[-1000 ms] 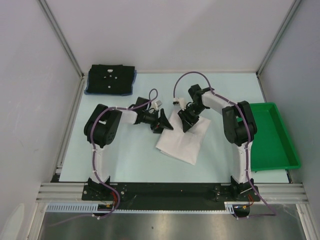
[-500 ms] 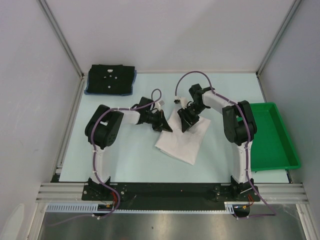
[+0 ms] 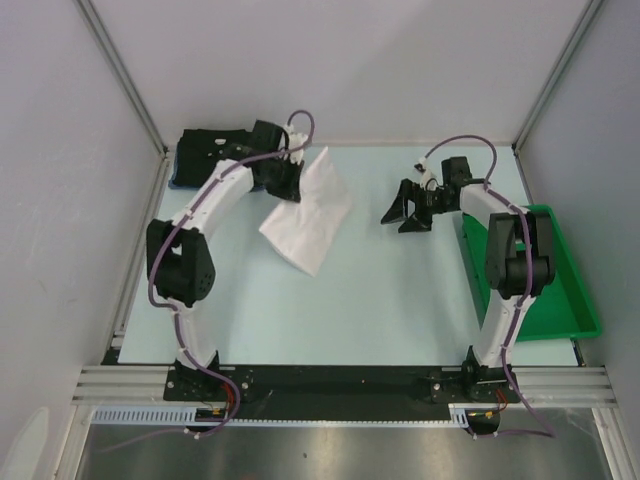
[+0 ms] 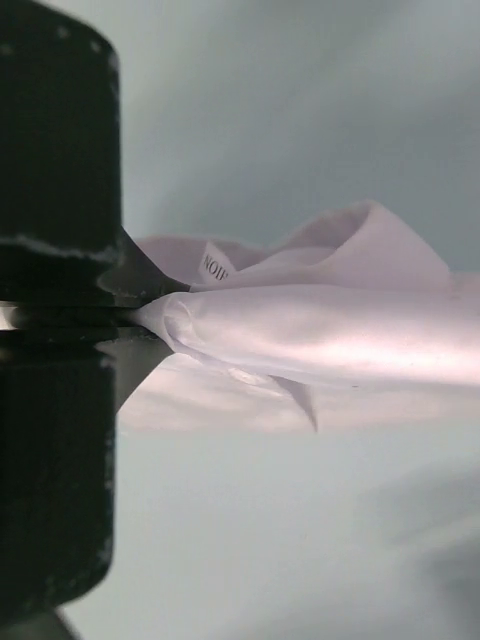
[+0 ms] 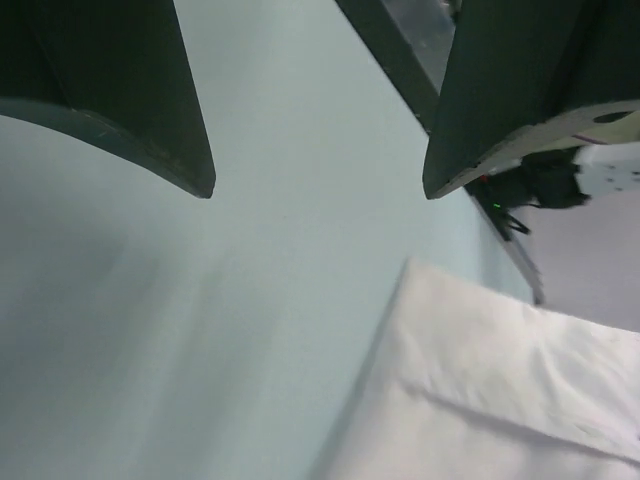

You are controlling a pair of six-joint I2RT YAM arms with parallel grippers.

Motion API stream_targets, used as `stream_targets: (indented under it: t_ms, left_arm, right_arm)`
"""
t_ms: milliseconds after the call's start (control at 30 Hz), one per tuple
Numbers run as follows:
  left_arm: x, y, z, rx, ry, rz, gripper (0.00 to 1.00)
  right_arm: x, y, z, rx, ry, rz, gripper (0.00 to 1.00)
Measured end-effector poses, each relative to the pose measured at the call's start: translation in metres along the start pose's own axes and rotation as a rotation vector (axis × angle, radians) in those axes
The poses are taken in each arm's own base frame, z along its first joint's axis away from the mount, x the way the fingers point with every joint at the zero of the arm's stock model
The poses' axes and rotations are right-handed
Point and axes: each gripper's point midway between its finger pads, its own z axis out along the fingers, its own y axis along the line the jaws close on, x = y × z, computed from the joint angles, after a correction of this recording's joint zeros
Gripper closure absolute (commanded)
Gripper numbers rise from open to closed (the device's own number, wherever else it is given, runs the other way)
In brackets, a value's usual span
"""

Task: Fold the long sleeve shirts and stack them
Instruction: Fold the shirt

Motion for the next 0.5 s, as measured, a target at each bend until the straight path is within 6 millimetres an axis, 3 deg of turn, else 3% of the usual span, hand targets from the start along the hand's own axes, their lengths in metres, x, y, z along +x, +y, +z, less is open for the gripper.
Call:
stream_targets:
  t_ms: [67,167,267,367,500]
  left_arm:
    - [-0.031,0.013,-0.029,-0.107,-0.043,0.122,1.0]
    - [-0.074,0.023,-0.074,-0.269,-0.113,0.306,1.0]
    - [-0.091,0.024,-0.1,-0.414,-0.121,0.457,1.0]
    - [-0.074,0.019,-0.088,-0.472,-0.038,0.542,1.0]
    - [-0.009,0.004,-0.022,-0.466,0.174,0.627,1.0]
  right_arm:
    - [0.0,0.002,0.0,-0.036,-0.034,0.091,0.0]
    - [0.009,0.001,0.004,-0.084,-0.063,0.244,0.0]
    - [0.017,-0.002,0.01,-0.12,-0.081,0.392,0.0]
    - [0.016,-0.002,0.014,-0.15,-0.105,0.463,0.0]
    - [0.01,0.001,0.015,-0.196,-0.143,0.521,0.0]
